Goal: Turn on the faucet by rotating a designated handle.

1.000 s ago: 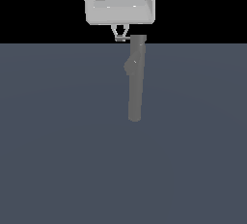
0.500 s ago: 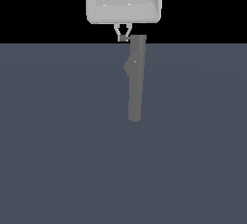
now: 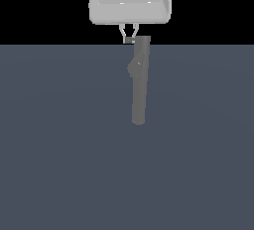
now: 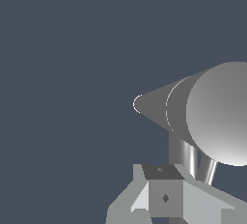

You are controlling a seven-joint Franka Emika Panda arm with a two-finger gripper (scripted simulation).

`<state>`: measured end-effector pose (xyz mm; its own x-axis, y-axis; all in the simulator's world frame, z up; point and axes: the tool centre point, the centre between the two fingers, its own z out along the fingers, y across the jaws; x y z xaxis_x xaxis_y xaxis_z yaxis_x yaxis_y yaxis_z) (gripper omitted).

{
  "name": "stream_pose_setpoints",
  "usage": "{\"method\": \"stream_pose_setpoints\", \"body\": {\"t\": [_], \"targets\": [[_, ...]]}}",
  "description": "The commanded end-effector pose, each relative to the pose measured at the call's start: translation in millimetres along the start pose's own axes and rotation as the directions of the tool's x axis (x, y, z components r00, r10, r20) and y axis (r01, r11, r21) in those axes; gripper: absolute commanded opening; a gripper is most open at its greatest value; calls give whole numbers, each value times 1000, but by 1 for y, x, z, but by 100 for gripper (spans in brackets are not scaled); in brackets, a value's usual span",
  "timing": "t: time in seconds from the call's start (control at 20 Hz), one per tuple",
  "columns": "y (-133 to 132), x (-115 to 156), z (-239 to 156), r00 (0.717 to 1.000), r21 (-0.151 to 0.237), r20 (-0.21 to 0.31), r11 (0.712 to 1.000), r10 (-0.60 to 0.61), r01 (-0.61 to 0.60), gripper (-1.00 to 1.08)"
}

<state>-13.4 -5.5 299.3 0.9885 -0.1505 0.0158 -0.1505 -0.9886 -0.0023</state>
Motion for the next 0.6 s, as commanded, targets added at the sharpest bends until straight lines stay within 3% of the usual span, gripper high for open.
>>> {"method": "stream_pose_setpoints", "body": {"t": [0.0,0.25,0.3,0.35,0.55], "targets": [[16,-8,-1,1000,-2,9,1000,10,-10,-100],[39,-20,-2,1000,-2,15,1000,9,-9,-100],[39,-20,-2,1000,-2,15,1000,9,-9,-100],[17,-14,0,1000,1,6,1000,-22,22,-100],[44,-7,-1,1000,0,10,1000,-10,10,-100]]}}
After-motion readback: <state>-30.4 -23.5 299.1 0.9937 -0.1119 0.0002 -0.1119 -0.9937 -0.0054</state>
